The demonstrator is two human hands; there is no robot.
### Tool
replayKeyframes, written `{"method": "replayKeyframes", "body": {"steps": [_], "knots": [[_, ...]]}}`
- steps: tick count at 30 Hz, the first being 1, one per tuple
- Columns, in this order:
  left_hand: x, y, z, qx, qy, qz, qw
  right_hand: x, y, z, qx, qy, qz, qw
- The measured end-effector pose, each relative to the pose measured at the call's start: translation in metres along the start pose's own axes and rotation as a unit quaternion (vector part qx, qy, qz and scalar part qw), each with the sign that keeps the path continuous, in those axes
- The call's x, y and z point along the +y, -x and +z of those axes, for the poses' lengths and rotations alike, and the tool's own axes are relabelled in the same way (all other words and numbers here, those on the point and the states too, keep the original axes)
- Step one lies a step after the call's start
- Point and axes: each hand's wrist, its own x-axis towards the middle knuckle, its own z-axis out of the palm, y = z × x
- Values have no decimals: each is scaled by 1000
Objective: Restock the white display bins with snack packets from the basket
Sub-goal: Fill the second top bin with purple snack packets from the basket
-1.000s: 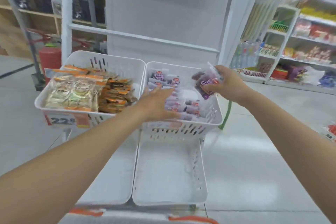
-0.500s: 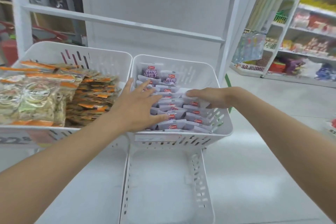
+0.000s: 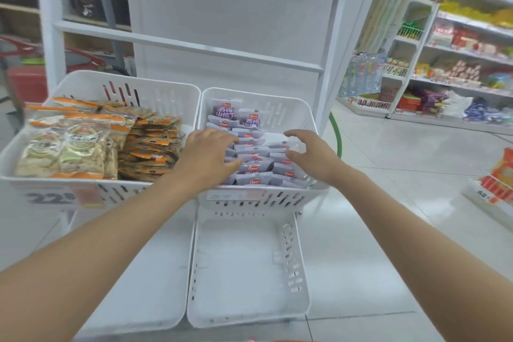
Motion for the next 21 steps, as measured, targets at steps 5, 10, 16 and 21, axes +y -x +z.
{"method": "replayKeyframes", "body": {"steps": [5, 10, 16, 21], "knots": [[43, 78, -13, 13, 109, -16, 994, -36, 108, 28, 72, -64, -27, 995], [58, 196, 8, -102, 166, -89, 977, -33, 230, 76, -49, -27, -3, 998], [48, 317, 38, -222, 216, -172, 935, 19, 332, 134, -363, 177, 103, 909], [33, 364, 55, -262, 243, -209, 910, 47, 381, 176, -417, 213, 174, 866]]}}
